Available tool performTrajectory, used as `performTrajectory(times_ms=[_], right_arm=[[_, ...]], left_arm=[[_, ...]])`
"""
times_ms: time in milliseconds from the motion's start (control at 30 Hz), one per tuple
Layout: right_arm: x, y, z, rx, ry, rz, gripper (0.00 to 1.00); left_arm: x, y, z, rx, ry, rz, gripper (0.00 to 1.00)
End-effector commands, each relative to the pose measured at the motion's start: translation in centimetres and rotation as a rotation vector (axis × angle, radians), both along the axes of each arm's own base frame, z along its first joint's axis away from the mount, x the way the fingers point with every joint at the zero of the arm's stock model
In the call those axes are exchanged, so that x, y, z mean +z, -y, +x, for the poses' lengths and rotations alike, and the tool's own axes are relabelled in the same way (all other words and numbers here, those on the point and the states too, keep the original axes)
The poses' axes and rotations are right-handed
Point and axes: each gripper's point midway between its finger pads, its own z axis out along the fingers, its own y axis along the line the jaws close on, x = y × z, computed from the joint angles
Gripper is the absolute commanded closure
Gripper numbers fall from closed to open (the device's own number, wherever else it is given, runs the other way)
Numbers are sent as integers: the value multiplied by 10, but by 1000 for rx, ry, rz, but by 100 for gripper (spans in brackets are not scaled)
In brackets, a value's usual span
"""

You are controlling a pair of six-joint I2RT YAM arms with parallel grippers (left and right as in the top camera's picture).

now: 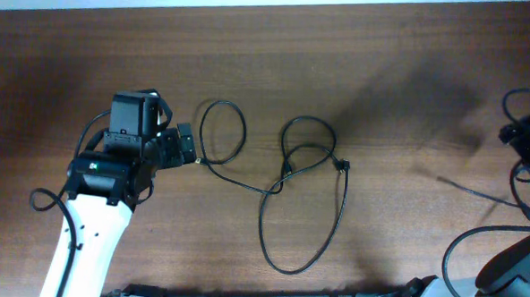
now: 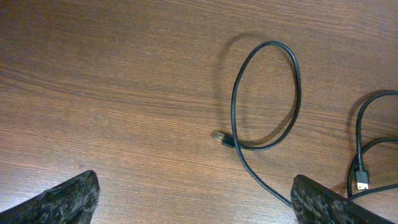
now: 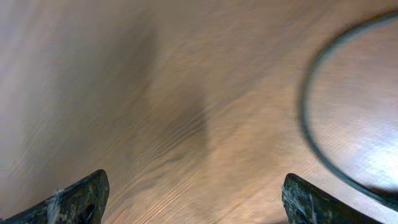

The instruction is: Untangle cables

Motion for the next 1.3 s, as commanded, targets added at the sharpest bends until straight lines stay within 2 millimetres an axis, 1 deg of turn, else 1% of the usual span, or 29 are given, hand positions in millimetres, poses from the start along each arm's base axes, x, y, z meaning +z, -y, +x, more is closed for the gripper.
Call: performTrajectory(times_ms=[0, 100, 133, 200, 333, 400, 467, 567, 633, 667, 733, 800, 833, 867, 900, 1000, 1133, 1200, 1267], right_arm=[[17, -37, 21, 241, 163, 78, 12], [32, -57, 30, 355, 272, 129, 12], [38, -65, 32, 405, 315, 146, 12], [44, -76, 33, 466, 359, 163, 12], [43, -101, 33, 568, 358, 176, 12], [40, -120, 33, 623, 337, 199, 12], [38, -143, 35, 676, 317, 231, 12], [36, -185, 41, 784, 291, 259, 12], [36, -208, 43, 846, 282, 268, 12], [36, -224, 44, 889, 277, 275, 12], [36, -246, 44, 950, 270, 286, 12], [35, -277, 40, 1032, 252, 301, 11], [35, -287, 39, 1060, 248, 307, 10], [35, -297, 37, 1079, 239, 318, 6], [35, -309, 34, 1092, 222, 341, 6], [35, -336, 27, 1110, 175, 398, 6], [34, -377, 12, 1167, 112, 451, 6], [23, -387, 7, 1117, 13, 427, 5], [14, -393, 5, 1051, -63, 412, 0]], left_arm=[[7, 0, 2, -11, 19, 0, 1], [7, 0, 2, -12, 19, -1, 1], [7, 0, 2, -11, 18, 0, 1], [7, 0, 2, -11, 18, 0, 1], [7, 0, 2, -11, 18, 0, 1], [7, 0, 2, -11, 18, 0, 1], [7, 0, 2, -11, 19, 0, 1], [7, 0, 2, -11, 18, 0, 1], [7, 0, 2, -11, 19, 0, 1], [7, 0, 2, -11, 19, 0, 1], [7, 0, 2, -11, 19, 0, 1], [7, 0, 2, -11, 19, 0, 1], [7, 0, 2, -11, 19, 0, 1], [7, 0, 2, -11, 18, 0, 1], [7, 0, 2, -11, 19, 0, 1], [7, 0, 2, -11, 18, 0, 1], [7, 0, 2, -11, 18, 0, 1], [7, 0, 2, -11, 19, 0, 1], [7, 0, 2, -11, 19, 0, 1]])
